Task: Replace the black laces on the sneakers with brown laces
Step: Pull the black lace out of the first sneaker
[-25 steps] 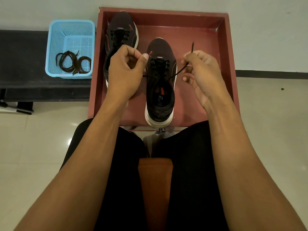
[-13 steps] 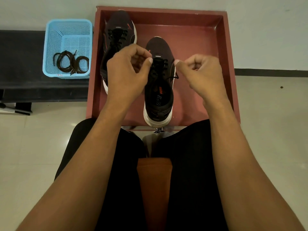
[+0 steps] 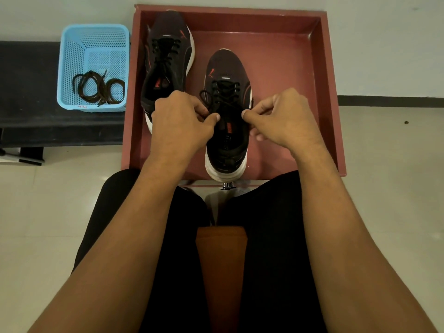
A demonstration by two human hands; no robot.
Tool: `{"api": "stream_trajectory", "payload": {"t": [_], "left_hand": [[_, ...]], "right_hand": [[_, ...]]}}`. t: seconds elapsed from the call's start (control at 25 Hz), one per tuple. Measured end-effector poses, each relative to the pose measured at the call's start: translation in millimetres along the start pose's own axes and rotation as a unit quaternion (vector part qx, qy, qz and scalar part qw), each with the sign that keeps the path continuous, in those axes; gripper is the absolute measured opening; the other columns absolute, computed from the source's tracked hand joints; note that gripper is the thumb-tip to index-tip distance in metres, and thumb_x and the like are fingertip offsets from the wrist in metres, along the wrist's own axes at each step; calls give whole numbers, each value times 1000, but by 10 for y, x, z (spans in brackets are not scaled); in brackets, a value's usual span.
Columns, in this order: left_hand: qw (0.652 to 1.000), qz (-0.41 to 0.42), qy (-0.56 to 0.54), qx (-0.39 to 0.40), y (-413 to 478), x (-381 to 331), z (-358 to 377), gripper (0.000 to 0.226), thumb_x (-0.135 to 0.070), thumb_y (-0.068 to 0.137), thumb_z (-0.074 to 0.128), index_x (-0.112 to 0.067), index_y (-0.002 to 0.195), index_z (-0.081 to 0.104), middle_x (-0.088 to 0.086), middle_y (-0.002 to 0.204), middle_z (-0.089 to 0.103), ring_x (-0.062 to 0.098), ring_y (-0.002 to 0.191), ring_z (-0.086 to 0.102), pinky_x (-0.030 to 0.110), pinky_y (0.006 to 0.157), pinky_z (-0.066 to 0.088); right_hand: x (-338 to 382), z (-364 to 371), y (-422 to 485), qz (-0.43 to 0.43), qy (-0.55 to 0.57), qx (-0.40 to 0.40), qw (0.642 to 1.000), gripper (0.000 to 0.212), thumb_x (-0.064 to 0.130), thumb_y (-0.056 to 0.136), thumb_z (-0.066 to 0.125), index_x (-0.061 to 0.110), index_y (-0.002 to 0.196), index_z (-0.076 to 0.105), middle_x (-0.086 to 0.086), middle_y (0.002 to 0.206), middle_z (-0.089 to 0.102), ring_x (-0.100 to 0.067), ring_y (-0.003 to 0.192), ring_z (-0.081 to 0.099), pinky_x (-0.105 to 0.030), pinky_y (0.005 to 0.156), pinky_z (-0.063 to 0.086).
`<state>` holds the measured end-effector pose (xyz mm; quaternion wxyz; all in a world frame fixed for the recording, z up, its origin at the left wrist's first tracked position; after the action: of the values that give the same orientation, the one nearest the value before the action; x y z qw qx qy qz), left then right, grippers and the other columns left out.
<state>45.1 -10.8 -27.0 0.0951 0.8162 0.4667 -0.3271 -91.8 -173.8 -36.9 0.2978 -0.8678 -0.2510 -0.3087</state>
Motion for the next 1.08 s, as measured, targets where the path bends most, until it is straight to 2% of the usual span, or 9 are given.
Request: {"api": "stream_trajectory", "payload": {"t": [0.12,0.24,0.32,0.44,0.56,0.64,0.76,0.88,1.08], "left_hand": [[999,-24,-34,13,33,131,2,15,-31,92,80,-18,99,79,-1,80,75,14,73,75,38,81,65],[998,-42,-36,13,69,229,20,15,-28,93,79,-16,102,79,3,86,77,23,84,77,42,85,64],[998,-56,-36,18,87,272,39,16,-27,94,78,-15,104,78,5,89,77,24,87,77,41,86,64],[998,-53,-36,14,91,255,34,15,-27,95,77,-14,103,78,5,87,77,21,82,77,41,83,64],[999,-22,-40,1,45,146,-14,16,-33,93,79,-18,98,77,-4,79,74,10,71,73,36,77,64],[1000,16,0,-25,5,7,-85,19,-40,90,80,-24,97,71,-13,80,68,1,72,65,28,75,58],[987,117,64,-90,-13,-316,-163,28,-44,89,78,-32,112,67,-13,104,58,6,94,58,26,75,47],[972,196,115,-66,-27,-593,38,23,-43,90,76,-38,112,73,-11,104,49,13,106,52,28,70,42],[968,183,155,-69,-5,-583,168,24,-46,85,81,-36,106,77,-12,98,45,17,105,51,29,67,38]], "right_hand": [[-110,32,21,43,65,23,997,18,20,94,76,15,77,78,-4,66,77,-17,66,78,-36,77,66],[-155,47,13,71,108,37,991,17,14,97,74,11,80,78,-6,70,78,-18,71,79,-29,71,65],[-171,38,17,82,116,40,989,18,14,98,73,11,80,78,-7,71,78,-18,72,79,-28,72,64],[-182,32,32,85,119,40,988,19,15,98,73,12,80,77,-7,71,78,-17,71,79,-29,72,65],[-158,37,35,67,128,36,989,14,21,95,79,12,83,78,-5,72,78,-17,72,79,-31,69,64],[-134,24,31,50,129,30,990,14,25,90,84,12,86,79,-5,72,78,-17,71,79,-32,69,64],[-103,-8,29,26,103,19,994,13,28,88,86,16,84,81,-5,72,78,-22,72,79,-38,74,66],[-73,-36,41,-2,70,4,998,16,28,87,83,19,73,80,-2,67,77,-23,72,79,-48,77,66],[-68,-74,66,-18,52,-12,998,18,28,88,81,26,70,79,6,64,75,-13,69,77,-42,75,66]]}}
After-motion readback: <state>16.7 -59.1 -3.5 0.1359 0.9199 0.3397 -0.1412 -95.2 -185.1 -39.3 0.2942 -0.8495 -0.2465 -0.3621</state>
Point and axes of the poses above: each hand's wrist, its own y-axis towards the middle knuckle, its own z-axis out of the palm, x = y × z, the point moved 9 cm from there along y, towards the middle knuckle
